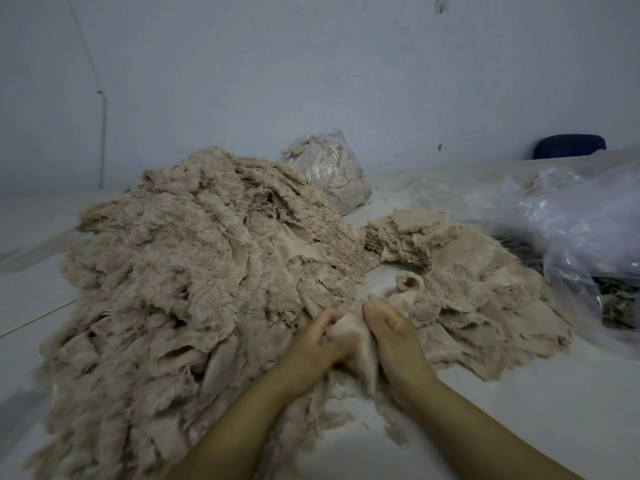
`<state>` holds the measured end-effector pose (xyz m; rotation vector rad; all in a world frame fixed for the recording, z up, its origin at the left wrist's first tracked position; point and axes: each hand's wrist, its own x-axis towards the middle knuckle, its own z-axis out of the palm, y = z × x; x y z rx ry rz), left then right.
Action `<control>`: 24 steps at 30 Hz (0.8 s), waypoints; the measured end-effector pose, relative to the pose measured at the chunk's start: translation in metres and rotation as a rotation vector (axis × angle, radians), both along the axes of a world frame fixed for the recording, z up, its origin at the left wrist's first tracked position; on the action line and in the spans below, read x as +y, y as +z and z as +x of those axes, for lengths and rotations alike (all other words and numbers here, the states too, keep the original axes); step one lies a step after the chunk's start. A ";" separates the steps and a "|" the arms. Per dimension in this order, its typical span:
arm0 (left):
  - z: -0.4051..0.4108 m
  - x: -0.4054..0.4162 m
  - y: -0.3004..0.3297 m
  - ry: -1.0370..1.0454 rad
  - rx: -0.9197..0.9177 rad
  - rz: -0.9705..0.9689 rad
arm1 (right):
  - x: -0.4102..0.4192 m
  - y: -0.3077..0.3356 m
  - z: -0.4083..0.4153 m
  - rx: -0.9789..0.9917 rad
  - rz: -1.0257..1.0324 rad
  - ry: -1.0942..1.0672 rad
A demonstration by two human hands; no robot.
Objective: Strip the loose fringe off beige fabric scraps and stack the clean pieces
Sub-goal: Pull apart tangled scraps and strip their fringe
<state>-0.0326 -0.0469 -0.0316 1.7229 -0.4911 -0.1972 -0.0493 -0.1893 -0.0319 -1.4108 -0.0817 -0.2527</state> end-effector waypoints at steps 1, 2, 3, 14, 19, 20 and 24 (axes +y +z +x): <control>-0.001 -0.004 0.000 -0.021 0.011 -0.003 | -0.001 0.001 0.002 -0.034 -0.031 -0.092; -0.003 -0.005 0.003 0.001 0.046 -0.065 | -0.005 0.000 0.005 -0.044 -0.049 -0.184; -0.003 -0.005 0.005 0.054 0.073 -0.149 | -0.009 0.000 0.009 -0.037 -0.059 -0.261; 0.008 0.005 0.012 0.231 0.149 -0.287 | -0.018 0.003 0.015 -0.067 -0.201 -0.421; 0.007 0.005 0.011 0.232 0.166 -0.269 | -0.021 0.003 0.015 -0.097 -0.218 -0.442; 0.007 0.005 0.010 0.227 0.173 -0.262 | -0.021 0.003 0.016 -0.099 -0.220 -0.450; 0.014 0.017 0.008 0.288 0.211 -0.288 | -0.033 0.009 0.022 -0.040 -0.134 -0.546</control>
